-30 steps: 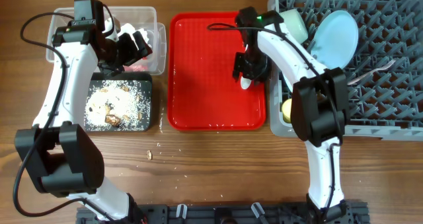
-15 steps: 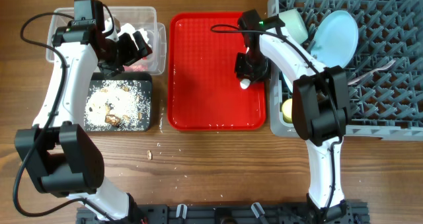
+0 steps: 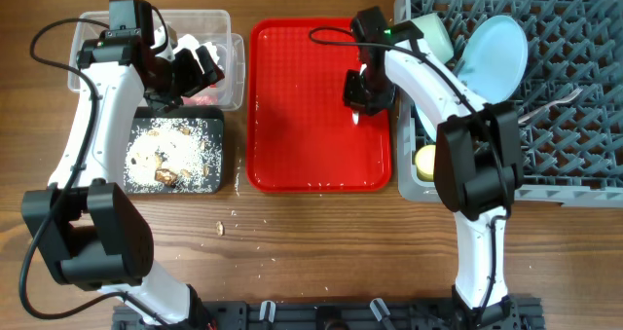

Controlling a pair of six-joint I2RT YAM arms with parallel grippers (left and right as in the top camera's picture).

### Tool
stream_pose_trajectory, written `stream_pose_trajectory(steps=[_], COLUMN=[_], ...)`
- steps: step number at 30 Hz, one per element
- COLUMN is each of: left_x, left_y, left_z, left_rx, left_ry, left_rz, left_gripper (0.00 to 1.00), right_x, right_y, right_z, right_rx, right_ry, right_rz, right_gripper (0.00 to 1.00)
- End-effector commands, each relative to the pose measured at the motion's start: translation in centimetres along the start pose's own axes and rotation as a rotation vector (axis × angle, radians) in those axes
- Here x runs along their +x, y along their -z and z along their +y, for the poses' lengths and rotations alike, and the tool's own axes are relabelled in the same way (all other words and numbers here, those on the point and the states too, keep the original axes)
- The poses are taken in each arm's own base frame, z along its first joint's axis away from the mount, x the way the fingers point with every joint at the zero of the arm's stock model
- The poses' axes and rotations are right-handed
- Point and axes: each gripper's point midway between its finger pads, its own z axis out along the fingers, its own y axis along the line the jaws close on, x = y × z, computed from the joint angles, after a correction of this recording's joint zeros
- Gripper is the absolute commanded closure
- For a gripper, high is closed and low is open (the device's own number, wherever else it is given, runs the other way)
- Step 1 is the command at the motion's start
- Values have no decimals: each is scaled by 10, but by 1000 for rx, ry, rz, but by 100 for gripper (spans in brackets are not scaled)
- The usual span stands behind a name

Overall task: Sort waste into correct bins and load items into the dishwasher rack
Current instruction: 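Return the right gripper to the red tray and grasp the white spoon, then carry the white spoon into the dish rack and release it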

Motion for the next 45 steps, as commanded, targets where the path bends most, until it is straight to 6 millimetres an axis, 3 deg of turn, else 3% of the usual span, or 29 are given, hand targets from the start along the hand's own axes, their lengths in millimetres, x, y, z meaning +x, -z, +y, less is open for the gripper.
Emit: stream_pose_trajectory(steps=[1,10,13,16,20,26,28,30,35,37,41,45], left_x=[-3,-3,-3,-3,-3,-3,-3,-3,-3,-3,-3,-3], left_y=[3,3,3,3,3,3,3,3,3,3,3,3], left_z=[2,2,2,2,2,2,2,2,2,2,2,2], left_rx=[-4,-4,-4,-4,-4,-4,-4,-4,-4,-4,-4,-4], left_ry=[1,1,1,1,1,1,1,1,1,1,1,1], left_rz=[-11,-11,-11,-11,-11,-11,-11,-11,-11,-11,-11,-11], left_gripper=[0,0,0,0,0,0,0,0,0,0,0,0], right_x=[13,8,1,-7,-12,-3,-2,0,16,21,27,26], right_y=[-32,-29,-16,17,83,178,202,230,268,270,252,217], right_z=[-19,-21,-13,6,23,29,15,-18,-133,-168,-221,-232], right_rx=[71,82,66,23,-30,-88,-66,-6,183,233,266,196], right_ry=[5,60,142,249,361,394,313,155,-346,-473,-679,-759], right_rz=[72,58,31,-39,-184,-384,-436,-493,-534,-513,-460,-395], right_gripper=[96,96,96,96,96,96,96,96,96,96,96,96])
